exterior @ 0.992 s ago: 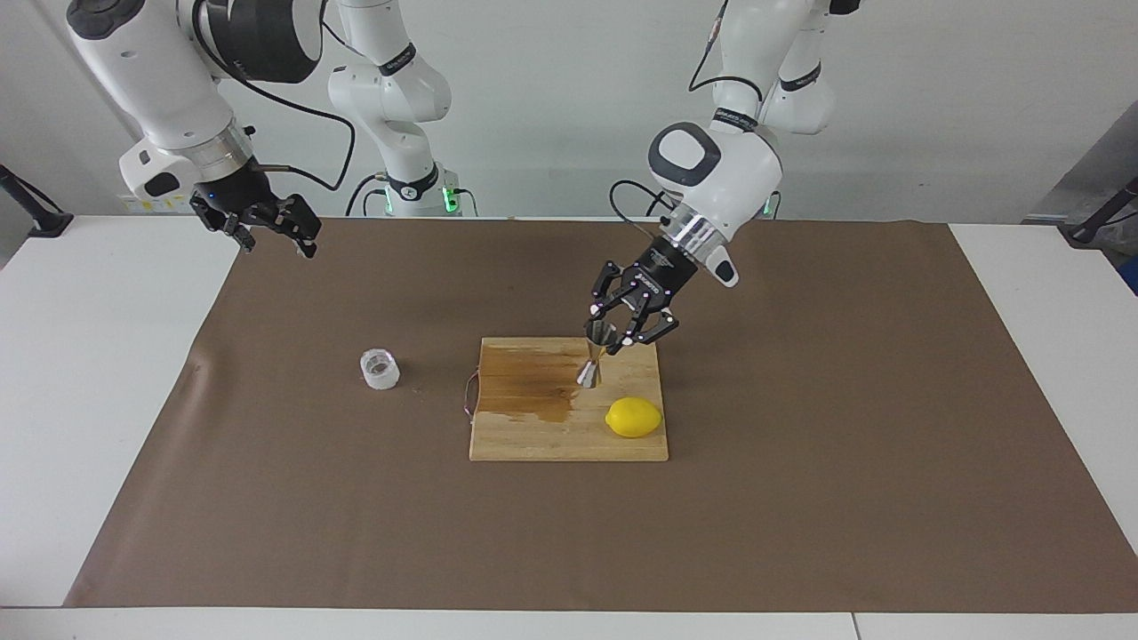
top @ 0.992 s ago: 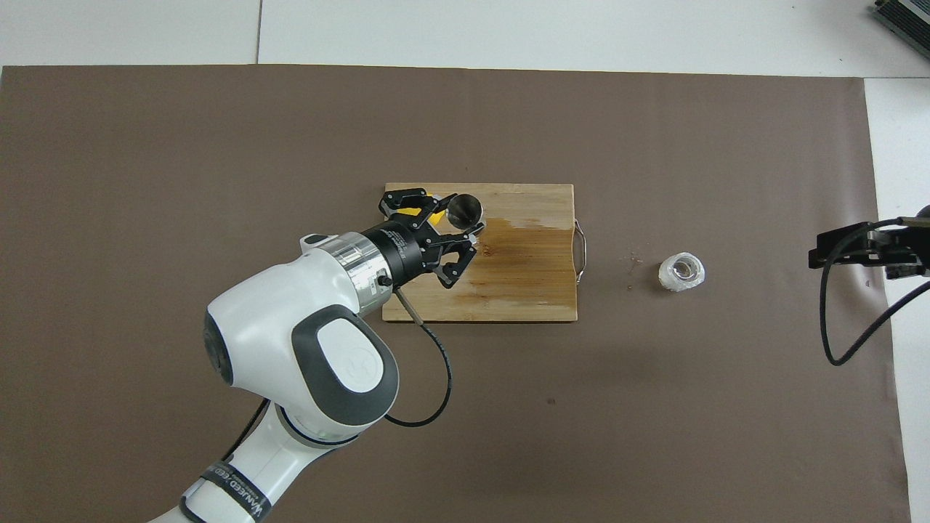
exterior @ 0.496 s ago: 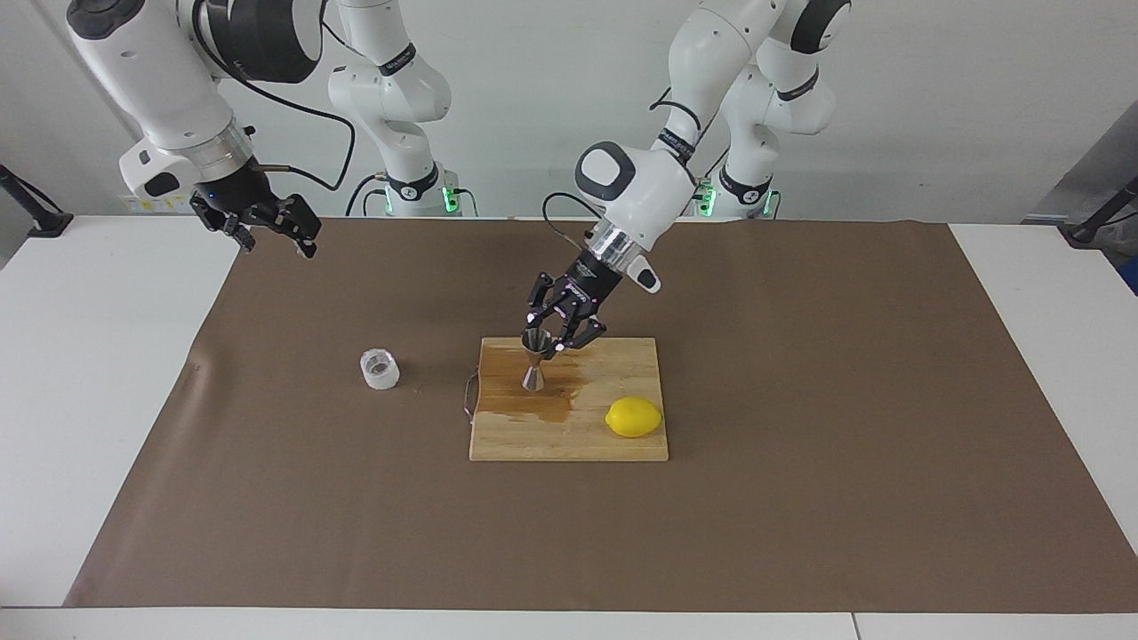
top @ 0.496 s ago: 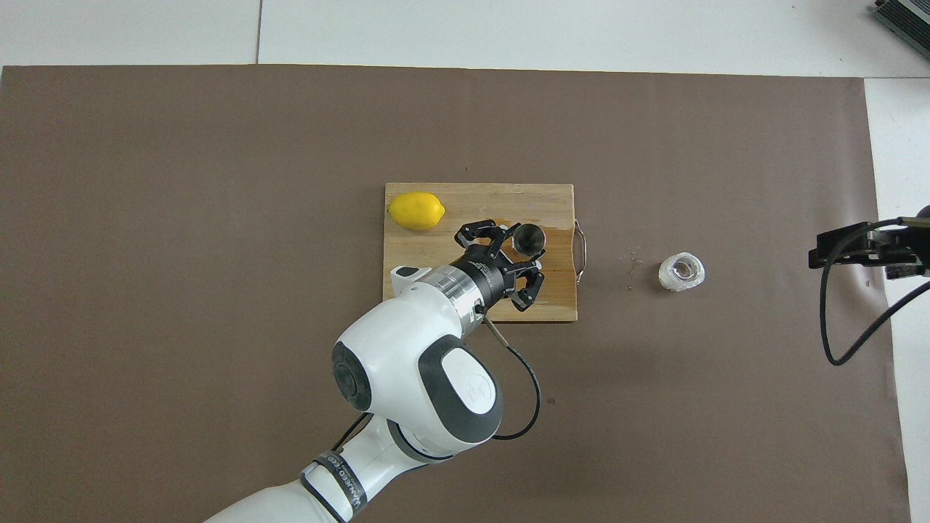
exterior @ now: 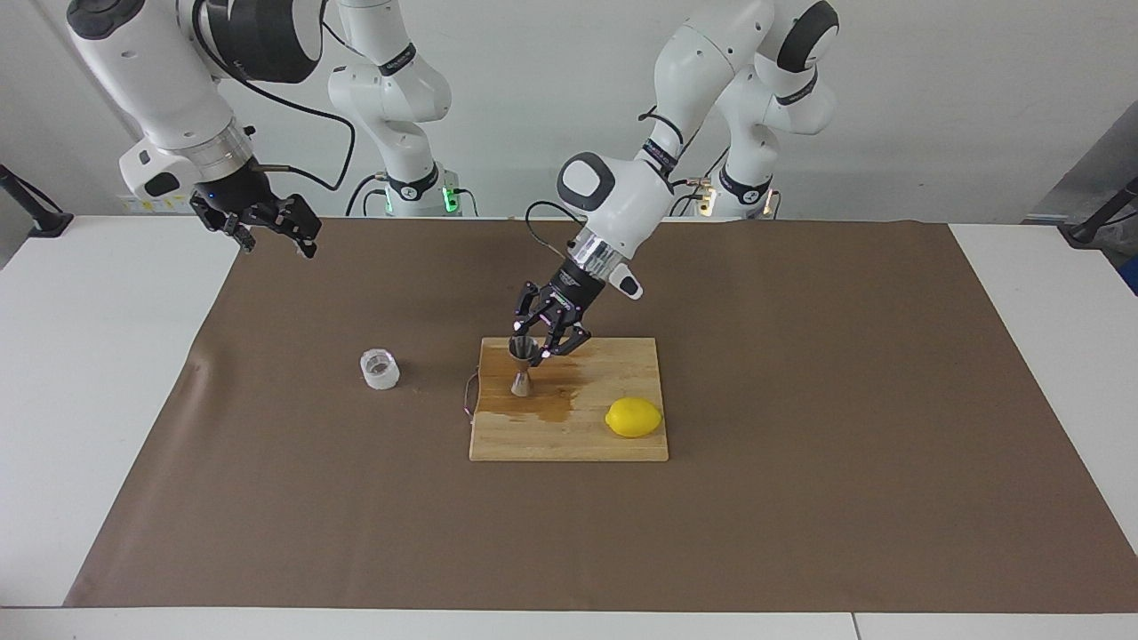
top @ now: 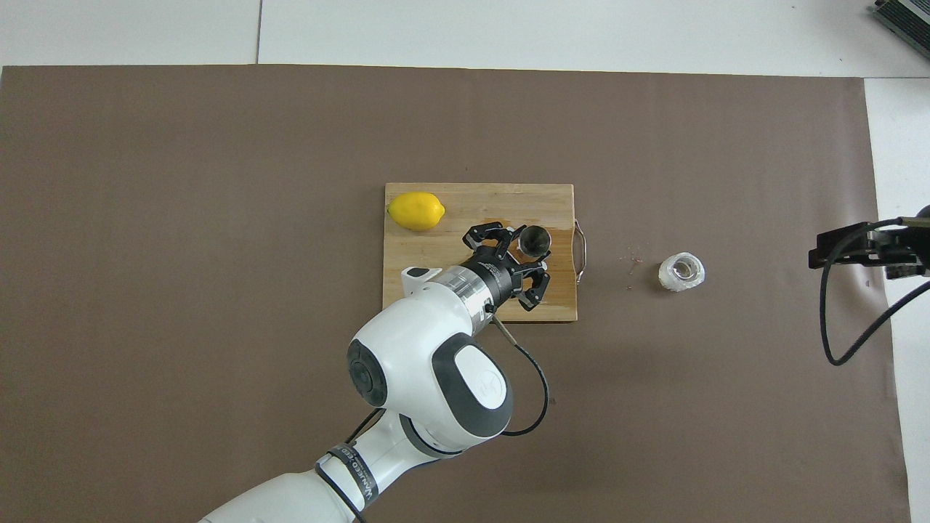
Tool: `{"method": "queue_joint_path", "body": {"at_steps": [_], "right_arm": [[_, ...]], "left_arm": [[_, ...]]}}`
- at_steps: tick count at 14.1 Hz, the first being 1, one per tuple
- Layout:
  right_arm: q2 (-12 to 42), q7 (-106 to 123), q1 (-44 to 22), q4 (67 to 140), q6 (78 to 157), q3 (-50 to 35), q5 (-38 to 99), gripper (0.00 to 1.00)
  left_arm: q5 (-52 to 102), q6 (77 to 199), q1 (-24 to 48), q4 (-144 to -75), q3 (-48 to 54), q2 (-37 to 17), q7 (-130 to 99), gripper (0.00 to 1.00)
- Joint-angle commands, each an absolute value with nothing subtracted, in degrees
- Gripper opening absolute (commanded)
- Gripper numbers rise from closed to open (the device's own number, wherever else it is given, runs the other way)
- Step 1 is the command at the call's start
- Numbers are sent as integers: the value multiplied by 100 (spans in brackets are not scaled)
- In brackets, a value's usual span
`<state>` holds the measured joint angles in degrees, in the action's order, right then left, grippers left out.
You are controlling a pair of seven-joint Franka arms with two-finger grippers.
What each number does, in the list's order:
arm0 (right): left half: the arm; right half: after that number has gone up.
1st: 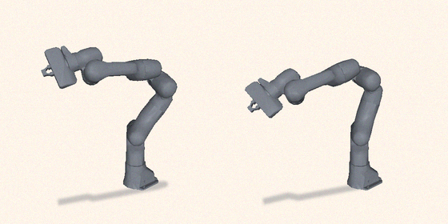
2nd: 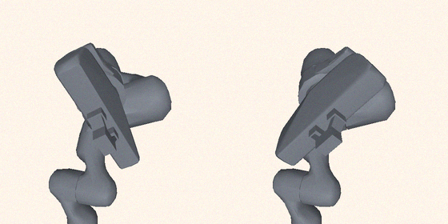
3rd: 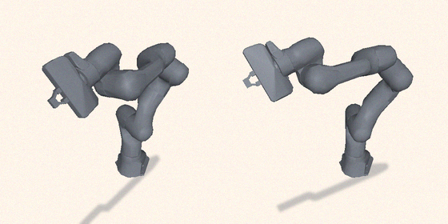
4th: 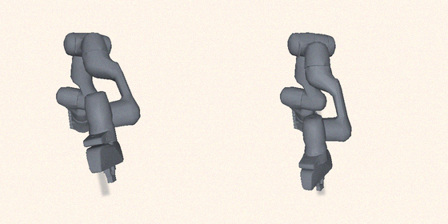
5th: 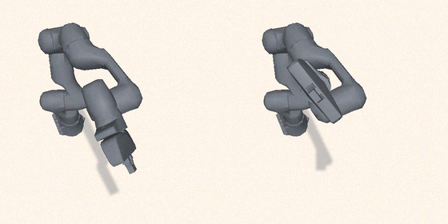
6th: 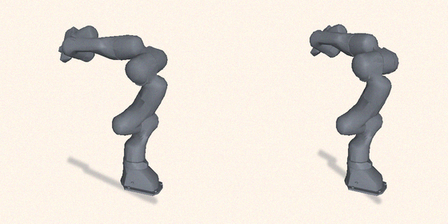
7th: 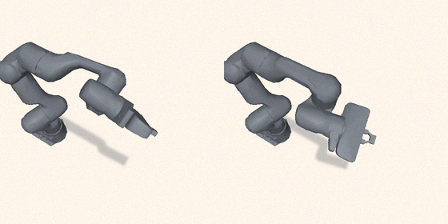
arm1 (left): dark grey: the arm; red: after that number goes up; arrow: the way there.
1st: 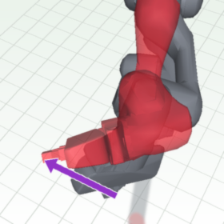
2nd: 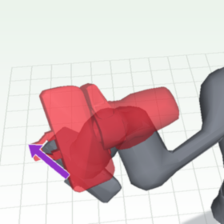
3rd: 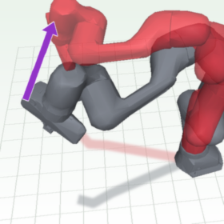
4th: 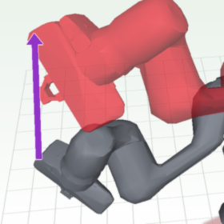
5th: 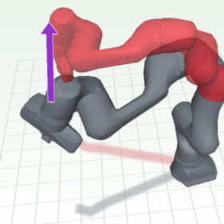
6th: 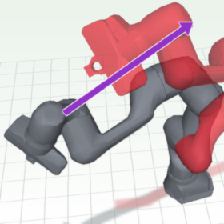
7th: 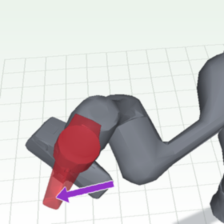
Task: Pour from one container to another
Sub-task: 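Lower the dark cup onto the board and open the left gripper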
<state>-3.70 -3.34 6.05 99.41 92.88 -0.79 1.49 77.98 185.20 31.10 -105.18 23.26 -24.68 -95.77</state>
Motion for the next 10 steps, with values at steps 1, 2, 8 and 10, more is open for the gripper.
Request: {"method": "queue_joint_path", "body": {"at_steps": [1, 2, 8, 10], "right_arm": [[-396, -378, 624, 9976, 9246, -88, 272, 100], [-404, -369, 624, 9976, 9246, -88, 272, 100], [-404, -369, 624, 9976, 9246, -88, 272, 100], [-404, -378, 624, 9976, 9246, -88, 272, 100]], "left_arm": [[7726, 18843, 3111, -10389, 2382, -2601, -9571, 8], [7717, 18870, 3120, -10406, 2382, -2602, -9571, 11], [7699, 18888, 3129, -10459, 2382, -2672, -9545, 27], [7708, 18888, 3138, -10459, 2391, -2672, -9545, 35]]}}
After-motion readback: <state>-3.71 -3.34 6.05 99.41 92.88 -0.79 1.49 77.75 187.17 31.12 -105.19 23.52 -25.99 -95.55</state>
